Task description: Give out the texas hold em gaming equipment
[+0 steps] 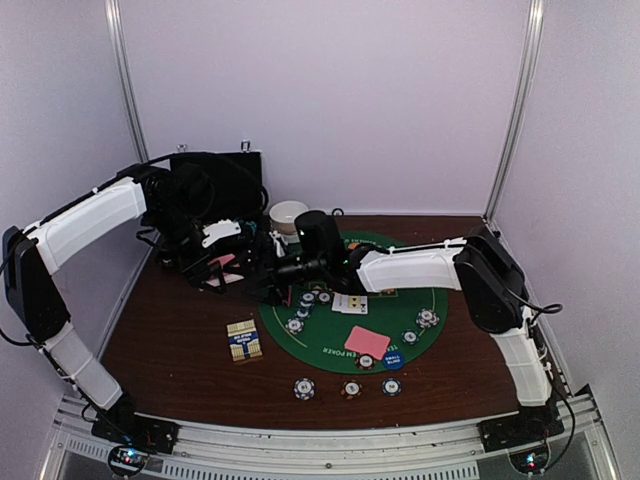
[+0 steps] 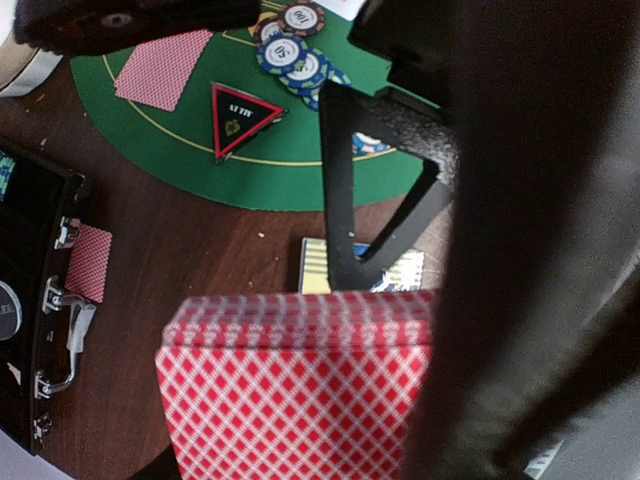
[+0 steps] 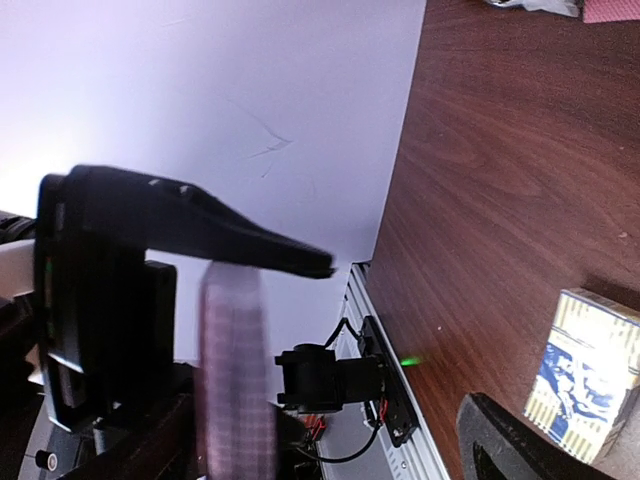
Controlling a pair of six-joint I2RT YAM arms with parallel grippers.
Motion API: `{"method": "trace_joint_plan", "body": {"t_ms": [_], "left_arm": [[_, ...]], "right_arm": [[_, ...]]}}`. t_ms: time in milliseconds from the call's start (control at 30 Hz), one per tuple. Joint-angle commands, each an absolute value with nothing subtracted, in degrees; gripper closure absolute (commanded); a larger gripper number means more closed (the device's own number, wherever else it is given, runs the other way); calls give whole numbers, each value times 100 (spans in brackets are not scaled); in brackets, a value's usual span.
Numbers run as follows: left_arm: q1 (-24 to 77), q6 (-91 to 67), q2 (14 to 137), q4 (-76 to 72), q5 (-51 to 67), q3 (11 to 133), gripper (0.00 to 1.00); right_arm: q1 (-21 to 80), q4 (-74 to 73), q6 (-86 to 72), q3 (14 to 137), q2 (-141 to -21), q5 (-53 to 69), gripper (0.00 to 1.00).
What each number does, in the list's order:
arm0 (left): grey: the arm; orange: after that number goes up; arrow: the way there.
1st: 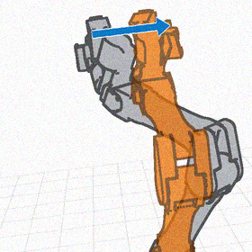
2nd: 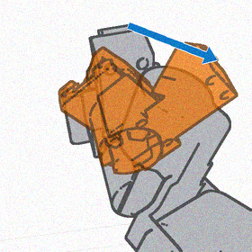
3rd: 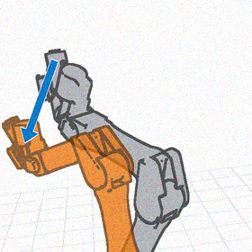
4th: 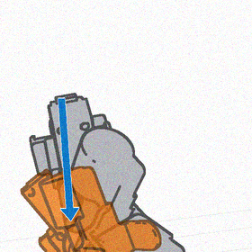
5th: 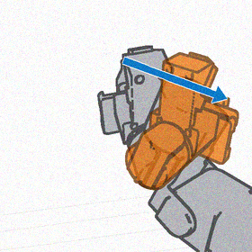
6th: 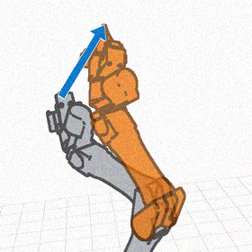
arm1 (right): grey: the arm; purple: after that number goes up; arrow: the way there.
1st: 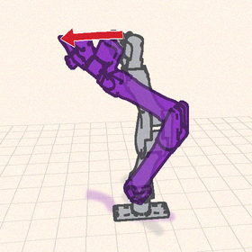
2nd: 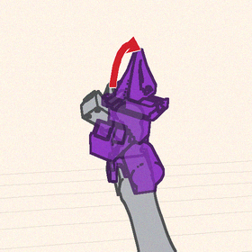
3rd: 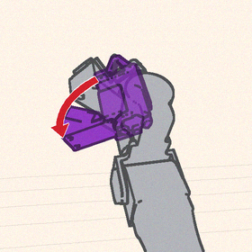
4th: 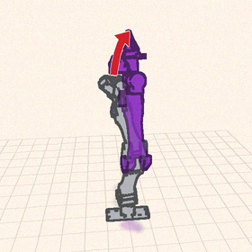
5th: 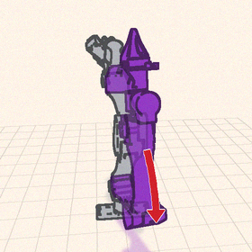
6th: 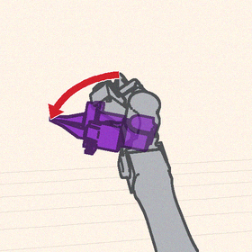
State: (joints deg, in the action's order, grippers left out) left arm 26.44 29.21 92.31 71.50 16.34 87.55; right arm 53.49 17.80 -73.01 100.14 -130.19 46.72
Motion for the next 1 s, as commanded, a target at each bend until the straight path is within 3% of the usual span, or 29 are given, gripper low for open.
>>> {"method": "trace_joint_plan", "body": {"t_ms": [0,267,967], "left_arm": [[2751,3094,9132,7143,1930,8844,100],[2751,3087,9119,7138,1978,8886,100],[2751,3094,9158,7143,1992,8920,100]], "right_arm": [[5189,2502,-7595,9488,-12692,4411,9],[5105,2806,-7761,9306,-12613,4407,9],[5308,2386,-8020,10433,-13445,4774,12]]}}
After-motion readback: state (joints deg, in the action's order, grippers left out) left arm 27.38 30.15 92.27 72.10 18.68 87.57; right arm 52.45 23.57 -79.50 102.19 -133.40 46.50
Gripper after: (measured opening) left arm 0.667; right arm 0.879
